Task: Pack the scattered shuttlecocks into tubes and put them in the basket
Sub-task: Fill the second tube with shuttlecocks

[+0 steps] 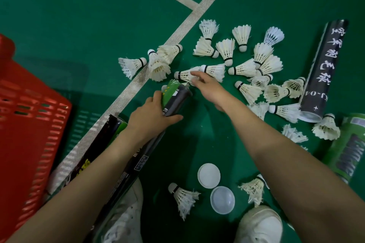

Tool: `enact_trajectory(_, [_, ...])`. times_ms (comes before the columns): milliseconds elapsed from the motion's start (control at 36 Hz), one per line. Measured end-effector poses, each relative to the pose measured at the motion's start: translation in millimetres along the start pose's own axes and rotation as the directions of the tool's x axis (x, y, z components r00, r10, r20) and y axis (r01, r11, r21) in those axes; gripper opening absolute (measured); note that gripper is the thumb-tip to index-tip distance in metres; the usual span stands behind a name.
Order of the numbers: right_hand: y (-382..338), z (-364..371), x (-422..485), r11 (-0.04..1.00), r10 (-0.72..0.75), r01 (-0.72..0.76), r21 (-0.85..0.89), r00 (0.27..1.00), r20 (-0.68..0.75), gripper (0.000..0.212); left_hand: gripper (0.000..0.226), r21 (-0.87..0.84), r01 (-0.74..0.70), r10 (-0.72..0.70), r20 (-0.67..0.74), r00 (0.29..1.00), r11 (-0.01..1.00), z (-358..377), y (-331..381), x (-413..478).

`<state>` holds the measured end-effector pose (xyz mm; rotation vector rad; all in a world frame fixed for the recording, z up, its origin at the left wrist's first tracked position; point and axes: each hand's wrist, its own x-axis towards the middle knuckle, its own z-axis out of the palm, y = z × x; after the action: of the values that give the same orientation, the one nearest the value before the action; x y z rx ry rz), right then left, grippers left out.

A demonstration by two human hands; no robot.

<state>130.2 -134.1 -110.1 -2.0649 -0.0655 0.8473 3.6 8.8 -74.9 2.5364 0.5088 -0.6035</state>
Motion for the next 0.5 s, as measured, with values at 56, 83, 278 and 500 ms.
enact_trajectory(56, [-2,7,9,0.999,0.030,-0.028,-0.032,0.998,0.059,0.041,0.080,-0.007,0.003,-0.003,0.009,1.000,1.000,0,-3,0])
enact_trajectory(83, [-3,9,11,0.999,0.038,-0.036,-0.034,0.998,0.058,0.041,0.080,-0.006,0.004,-0.003,0.017,1.000,1.000,0,-5,0])
enact_trajectory(278, [2,-9,4,0.988,-0.042,0.104,0.114,0.893,-0.449,0.004,0.084,-0.003,-0.013,0.013,0.055,0.998,1.000,1,-7,-2])
enact_trajectory(500, [-7,-36,-43,0.950,-0.175,0.256,0.181,0.912,-0.370,0.035,0.088,-0.013,-0.066,0.067,0.031,0.997,0.998,0,1,-9])
